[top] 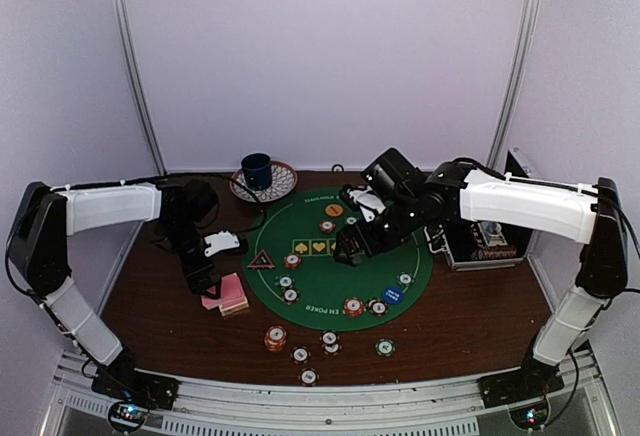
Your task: Distribute texas hold em gaming equipment
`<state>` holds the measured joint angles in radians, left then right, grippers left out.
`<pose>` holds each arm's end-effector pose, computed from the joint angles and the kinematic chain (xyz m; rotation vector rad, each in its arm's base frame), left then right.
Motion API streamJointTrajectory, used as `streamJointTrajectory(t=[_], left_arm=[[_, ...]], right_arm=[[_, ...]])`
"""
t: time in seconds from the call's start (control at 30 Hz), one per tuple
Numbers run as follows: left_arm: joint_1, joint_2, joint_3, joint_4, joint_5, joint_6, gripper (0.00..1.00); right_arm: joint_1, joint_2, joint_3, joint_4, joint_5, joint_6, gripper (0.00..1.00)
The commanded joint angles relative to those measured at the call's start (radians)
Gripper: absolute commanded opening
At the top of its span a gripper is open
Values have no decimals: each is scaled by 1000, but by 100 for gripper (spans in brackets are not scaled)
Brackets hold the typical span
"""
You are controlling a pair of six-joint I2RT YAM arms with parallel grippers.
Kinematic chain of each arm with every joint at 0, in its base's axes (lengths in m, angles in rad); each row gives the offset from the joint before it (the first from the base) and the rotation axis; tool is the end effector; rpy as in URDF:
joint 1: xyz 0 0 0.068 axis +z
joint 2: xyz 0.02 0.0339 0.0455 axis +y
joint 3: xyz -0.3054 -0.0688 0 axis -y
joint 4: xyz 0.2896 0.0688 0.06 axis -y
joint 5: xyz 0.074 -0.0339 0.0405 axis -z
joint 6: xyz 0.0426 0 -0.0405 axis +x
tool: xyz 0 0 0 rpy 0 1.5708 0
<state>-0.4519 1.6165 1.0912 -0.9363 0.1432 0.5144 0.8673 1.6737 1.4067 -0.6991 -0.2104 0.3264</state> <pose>0.2918 -0.1484 0.2098 1.4139 2.6696 -0.2114 0.2599 0.3202 0.3036 -0.7981 2.5496 0.7013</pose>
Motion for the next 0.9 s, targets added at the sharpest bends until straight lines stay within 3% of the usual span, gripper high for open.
streamJointTrajectory(t=[0.0, 0.87], left_arm=[[-15, 15, -30, 36, -37, 29, 98], [-21, -9, -129, 101, -38, 13, 98]], right_arm=[[-8, -38, -16, 6, -11, 17, 99], [-11, -20, -7, -5, -33, 20, 99]])
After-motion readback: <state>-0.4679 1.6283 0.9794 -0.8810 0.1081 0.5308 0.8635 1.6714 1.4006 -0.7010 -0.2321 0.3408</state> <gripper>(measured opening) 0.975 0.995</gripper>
